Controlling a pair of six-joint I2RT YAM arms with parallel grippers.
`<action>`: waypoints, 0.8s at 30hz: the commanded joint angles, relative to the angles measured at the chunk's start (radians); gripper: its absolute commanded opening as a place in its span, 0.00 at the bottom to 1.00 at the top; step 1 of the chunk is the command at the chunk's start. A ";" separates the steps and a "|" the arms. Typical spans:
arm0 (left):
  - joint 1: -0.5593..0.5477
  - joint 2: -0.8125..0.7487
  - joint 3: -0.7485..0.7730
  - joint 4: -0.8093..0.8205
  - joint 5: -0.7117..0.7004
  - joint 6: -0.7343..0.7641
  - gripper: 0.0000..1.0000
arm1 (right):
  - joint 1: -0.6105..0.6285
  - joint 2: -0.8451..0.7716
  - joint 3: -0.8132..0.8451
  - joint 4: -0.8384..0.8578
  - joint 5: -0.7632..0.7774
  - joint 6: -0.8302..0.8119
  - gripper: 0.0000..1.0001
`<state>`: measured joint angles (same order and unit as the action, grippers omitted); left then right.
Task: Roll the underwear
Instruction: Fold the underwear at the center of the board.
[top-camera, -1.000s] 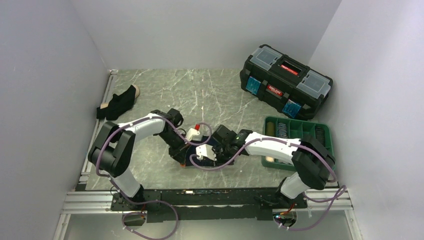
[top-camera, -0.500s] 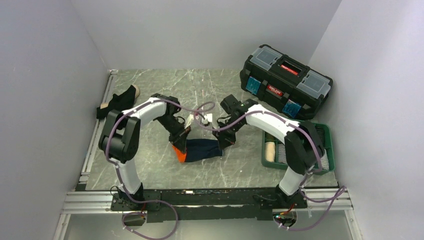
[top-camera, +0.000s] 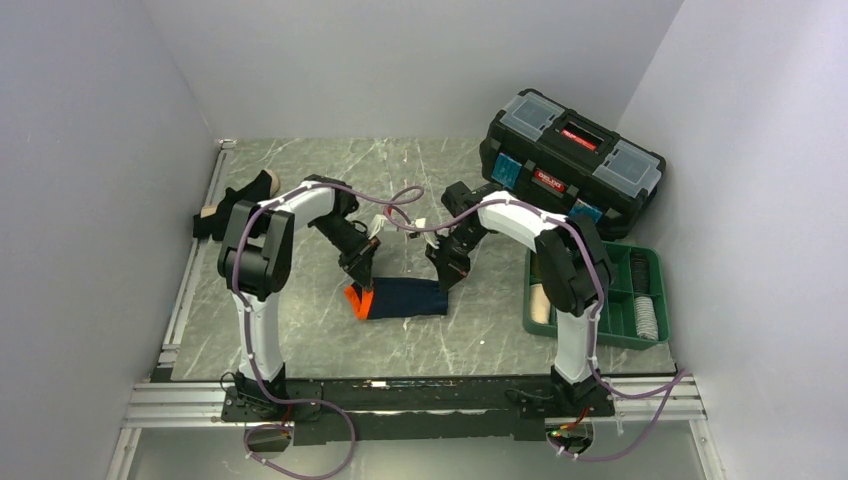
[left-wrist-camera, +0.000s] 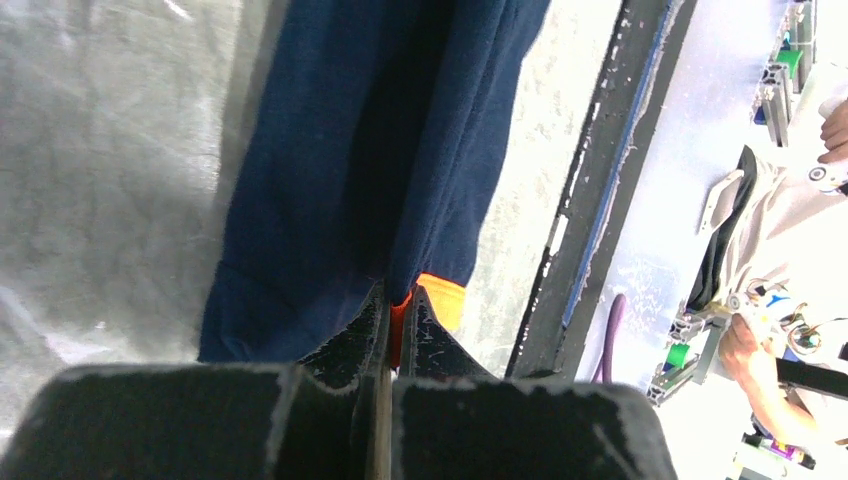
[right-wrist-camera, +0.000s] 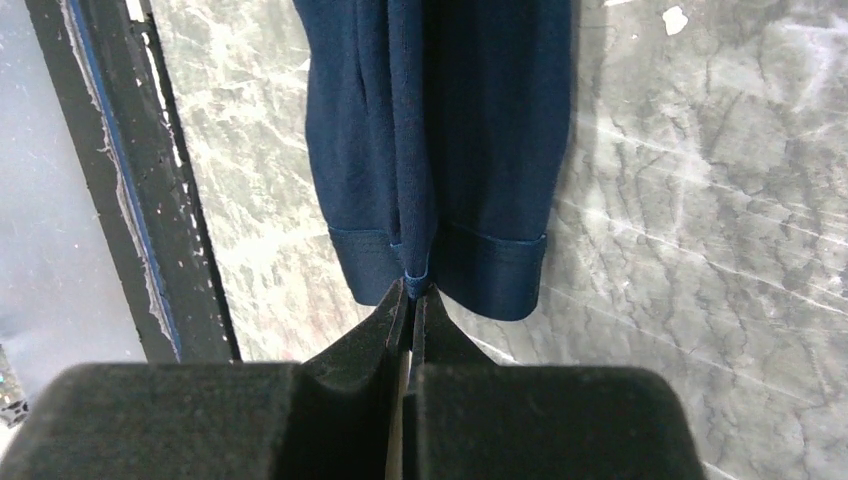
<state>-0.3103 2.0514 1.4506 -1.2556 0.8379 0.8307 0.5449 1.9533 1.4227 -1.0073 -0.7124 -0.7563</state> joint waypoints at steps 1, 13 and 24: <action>-0.002 0.037 0.044 0.045 -0.025 -0.049 0.00 | -0.015 0.040 0.057 -0.024 -0.016 -0.009 0.00; -0.002 0.082 0.031 0.154 -0.100 -0.160 0.00 | -0.028 0.113 0.081 0.048 0.045 0.073 0.08; -0.004 0.065 -0.011 0.205 -0.092 -0.203 0.00 | -0.033 -0.018 -0.004 0.165 0.091 0.151 0.40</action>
<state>-0.3111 2.1235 1.4528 -1.0809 0.7521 0.6323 0.5247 2.0487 1.4357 -0.9005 -0.6323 -0.6392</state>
